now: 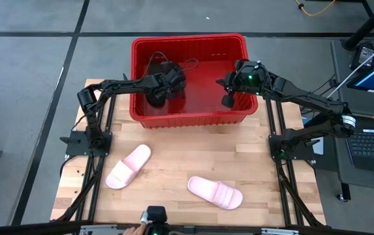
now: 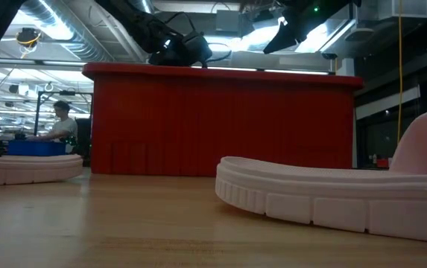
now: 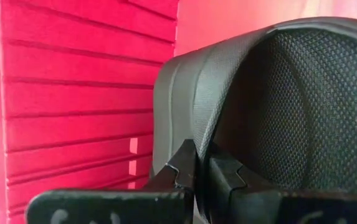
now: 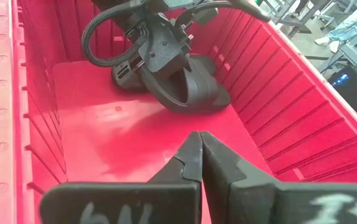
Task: Pick and place slides into bin
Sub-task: Put the black slides into the red bin, then put the right pink slides into the red bin
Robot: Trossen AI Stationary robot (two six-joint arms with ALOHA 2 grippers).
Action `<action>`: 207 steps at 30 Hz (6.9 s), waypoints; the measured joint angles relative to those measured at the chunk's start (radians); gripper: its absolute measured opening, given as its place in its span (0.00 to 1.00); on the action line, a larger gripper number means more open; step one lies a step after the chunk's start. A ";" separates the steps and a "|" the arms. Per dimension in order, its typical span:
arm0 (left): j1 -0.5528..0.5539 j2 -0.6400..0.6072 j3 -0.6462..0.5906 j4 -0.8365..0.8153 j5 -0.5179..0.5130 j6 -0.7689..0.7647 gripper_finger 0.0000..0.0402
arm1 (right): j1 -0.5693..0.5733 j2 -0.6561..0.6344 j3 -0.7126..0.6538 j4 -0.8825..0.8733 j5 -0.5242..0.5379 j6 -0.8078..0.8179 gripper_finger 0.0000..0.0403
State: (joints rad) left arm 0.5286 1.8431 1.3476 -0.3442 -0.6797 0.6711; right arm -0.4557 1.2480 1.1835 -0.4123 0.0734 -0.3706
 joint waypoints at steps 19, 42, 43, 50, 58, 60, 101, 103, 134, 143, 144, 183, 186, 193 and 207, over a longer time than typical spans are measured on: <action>0.005 0.000 0.000 -0.054 0.081 -0.109 0.06 | 0.000 0.000 0.000 -0.002 -0.079 0.037 0.01; 0.030 0.000 0.000 -0.093 0.192 -0.240 0.25 | 0.001 0.000 0.000 -0.003 -0.079 0.052 0.01; 0.030 0.000 0.000 -0.093 0.191 -0.240 0.25 | 0.001 0.000 0.000 -0.003 -0.079 0.052 0.01; 0.030 0.000 0.000 -0.102 0.197 -0.240 0.30 | 0.002 0.000 0.000 -0.003 -0.079 0.055 0.01; 0.030 0.000 0.000 -0.101 0.185 -0.207 0.32 | 0.002 0.000 0.000 -0.003 -0.079 0.056 0.01; 0.030 0.000 0.000 -0.101 0.188 -0.205 0.32 | 0.002 0.000 0.000 -0.004 -0.079 0.056 0.01; 0.027 0.001 0.104 -0.251 0.392 -0.242 0.32 | 0.003 0.000 0.000 -0.004 -0.149 0.056 0.01; 0.011 0.001 0.131 -0.280 0.392 -0.242 0.32 | 0.003 0.000 0.000 -0.004 -0.149 0.056 0.01; -0.446 -0.473 0.192 -0.586 0.293 -0.515 0.25 | 0.128 0.000 0.000 0.123 -0.115 0.082 0.01; -0.597 -0.480 0.190 -0.620 0.277 -0.613 0.14 | 0.291 0.000 0.000 0.142 0.026 0.133 0.01; -0.613 -0.480 0.190 -0.620 0.277 -0.621 0.13 | 0.311 0.000 0.000 0.142 0.043 0.134 0.01; -0.933 -0.434 -0.088 0.124 0.226 -0.807 0.01 | 0.858 -0.002 0.272 -0.545 0.329 0.409 0.01; -0.923 -0.405 -0.088 0.186 0.226 -0.812 0.02 | 0.903 -0.001 0.283 -0.602 0.328 0.380 0.01; -0.919 -0.335 -0.088 0.243 0.226 -0.855 0.01 | 1.042 0.000 0.284 -0.709 0.346 0.480 0.01; -0.919 -0.301 -0.088 0.384 0.207 -0.886 0.00 | 1.352 0.099 0.284 -0.945 0.449 0.865 0.01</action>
State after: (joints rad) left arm -0.3908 1.5417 1.2594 0.0397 -0.4728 -0.2150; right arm 0.8965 1.3466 1.4677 -1.3568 0.5228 0.4939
